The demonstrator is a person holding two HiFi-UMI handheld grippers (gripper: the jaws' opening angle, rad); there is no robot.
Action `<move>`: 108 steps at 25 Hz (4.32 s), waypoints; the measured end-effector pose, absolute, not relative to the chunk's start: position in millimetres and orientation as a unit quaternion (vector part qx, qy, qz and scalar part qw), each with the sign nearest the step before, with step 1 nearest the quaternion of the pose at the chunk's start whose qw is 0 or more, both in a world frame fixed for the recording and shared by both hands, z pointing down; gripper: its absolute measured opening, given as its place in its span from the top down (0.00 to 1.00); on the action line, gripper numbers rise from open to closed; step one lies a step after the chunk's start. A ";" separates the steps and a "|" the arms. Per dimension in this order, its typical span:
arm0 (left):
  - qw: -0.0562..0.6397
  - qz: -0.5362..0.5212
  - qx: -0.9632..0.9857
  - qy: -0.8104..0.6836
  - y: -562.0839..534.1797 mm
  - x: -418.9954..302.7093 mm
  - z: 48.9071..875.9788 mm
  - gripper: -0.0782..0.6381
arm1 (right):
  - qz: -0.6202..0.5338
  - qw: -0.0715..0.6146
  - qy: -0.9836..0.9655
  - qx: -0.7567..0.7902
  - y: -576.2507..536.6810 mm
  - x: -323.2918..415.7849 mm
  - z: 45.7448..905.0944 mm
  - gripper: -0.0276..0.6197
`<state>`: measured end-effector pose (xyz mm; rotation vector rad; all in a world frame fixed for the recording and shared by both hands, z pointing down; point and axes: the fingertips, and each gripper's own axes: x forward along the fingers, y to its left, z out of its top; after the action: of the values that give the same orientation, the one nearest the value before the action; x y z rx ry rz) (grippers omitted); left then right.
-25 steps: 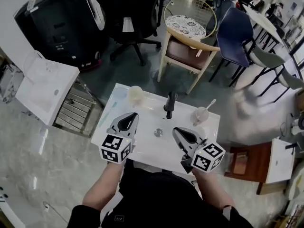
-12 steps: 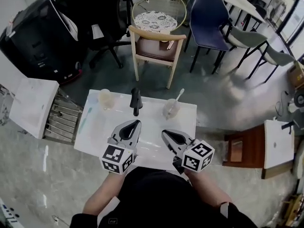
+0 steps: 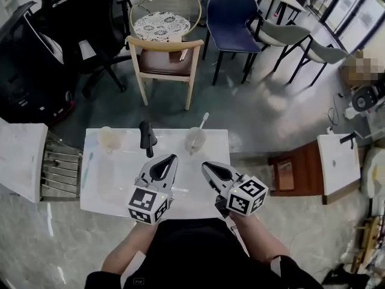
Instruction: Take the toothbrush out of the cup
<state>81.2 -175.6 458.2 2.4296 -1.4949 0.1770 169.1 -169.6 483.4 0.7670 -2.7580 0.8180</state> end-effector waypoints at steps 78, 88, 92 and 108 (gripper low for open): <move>0.171 0.074 0.799 -0.571 -189.3 75.6 455.9 0.87 | 0.335 0.064 -0.895 0.289 -341.9 172.8 542.8 0.91; 0.181 0.077 0.802 -0.564 -185.7 81.2 467.0 0.87 | 0.354 0.121 -0.883 0.282 -344.7 172.7 584.9 0.71; 0.191 0.082 0.796 -0.569 -186.8 74.2 475.1 0.87 | 0.344 0.152 -0.882 0.284 -357.0 157.0 602.4 0.70; 0.188 0.066 0.789 -0.581 -183.8 62.0 465.8 0.87 | 0.312 0.130 -0.902 0.270 -355.4 146.6 559.3 0.89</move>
<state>62.0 -183.8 465.8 2.2200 -1.6359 0.1848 146.6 -355.4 559.3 0.7842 -2.6207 0.9065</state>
